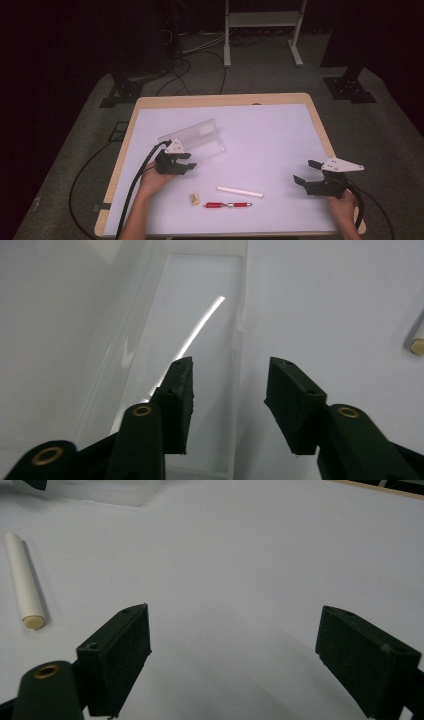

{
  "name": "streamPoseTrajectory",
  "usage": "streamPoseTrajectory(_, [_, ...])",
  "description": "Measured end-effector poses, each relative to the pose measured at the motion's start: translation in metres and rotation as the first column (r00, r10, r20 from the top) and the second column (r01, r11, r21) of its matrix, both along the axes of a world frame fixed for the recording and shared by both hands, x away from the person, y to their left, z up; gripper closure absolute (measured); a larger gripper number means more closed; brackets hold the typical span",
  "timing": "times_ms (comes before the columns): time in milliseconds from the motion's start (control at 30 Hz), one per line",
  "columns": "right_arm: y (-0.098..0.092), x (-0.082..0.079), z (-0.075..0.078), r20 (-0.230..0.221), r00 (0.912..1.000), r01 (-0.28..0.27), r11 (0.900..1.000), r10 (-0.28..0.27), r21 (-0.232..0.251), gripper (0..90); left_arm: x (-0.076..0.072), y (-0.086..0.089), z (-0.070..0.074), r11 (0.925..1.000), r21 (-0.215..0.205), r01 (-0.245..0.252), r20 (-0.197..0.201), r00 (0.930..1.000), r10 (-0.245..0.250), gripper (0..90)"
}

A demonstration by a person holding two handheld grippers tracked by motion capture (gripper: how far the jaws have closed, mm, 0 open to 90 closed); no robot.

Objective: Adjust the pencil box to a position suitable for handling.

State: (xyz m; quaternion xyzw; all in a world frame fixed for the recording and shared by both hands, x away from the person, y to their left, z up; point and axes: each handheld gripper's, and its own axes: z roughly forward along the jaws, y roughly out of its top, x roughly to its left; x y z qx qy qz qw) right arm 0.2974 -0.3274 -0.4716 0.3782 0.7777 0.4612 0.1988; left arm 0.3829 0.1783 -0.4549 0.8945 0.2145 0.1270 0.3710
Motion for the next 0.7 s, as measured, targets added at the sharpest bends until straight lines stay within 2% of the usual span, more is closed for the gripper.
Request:
streamPoseTrajectory(167, [0.0003,0.0001,-0.0001,-0.001,1.0000,-0.001,1.000,0.001,-0.001,13.6,0.0007,-0.0013,-0.0021,0.9997,0.021,0.014,0.004,0.9999,-0.014,65.9])
streamPoseTrajectory(300, [0.0004,0.0002,-0.0002,-0.001,1.0000,-0.002,1.000,0.002,-0.002,13.6,0.0022,-0.0014,-0.0050,0.9997,0.010,0.023,-0.017,0.9996,-0.023,71.7])
streamPoseTrajectory(500, [0.0004,0.0002,-0.0001,-0.001,1.0000,-0.002,1.000,0.002,-0.002,13.6,0.0027,-0.0037,-0.0080,0.9991,0.017,0.040,-0.024,0.9989,-0.039,81.5])
streamPoseTrajectory(700, [0.0006,0.0002,-0.0002,-0.001,1.0000,-0.003,1.000,0.003,-0.004,13.6,0.0028,-0.0041,-0.0082,0.9981,0.028,0.055,-0.010,0.9985,-0.055,88.3])
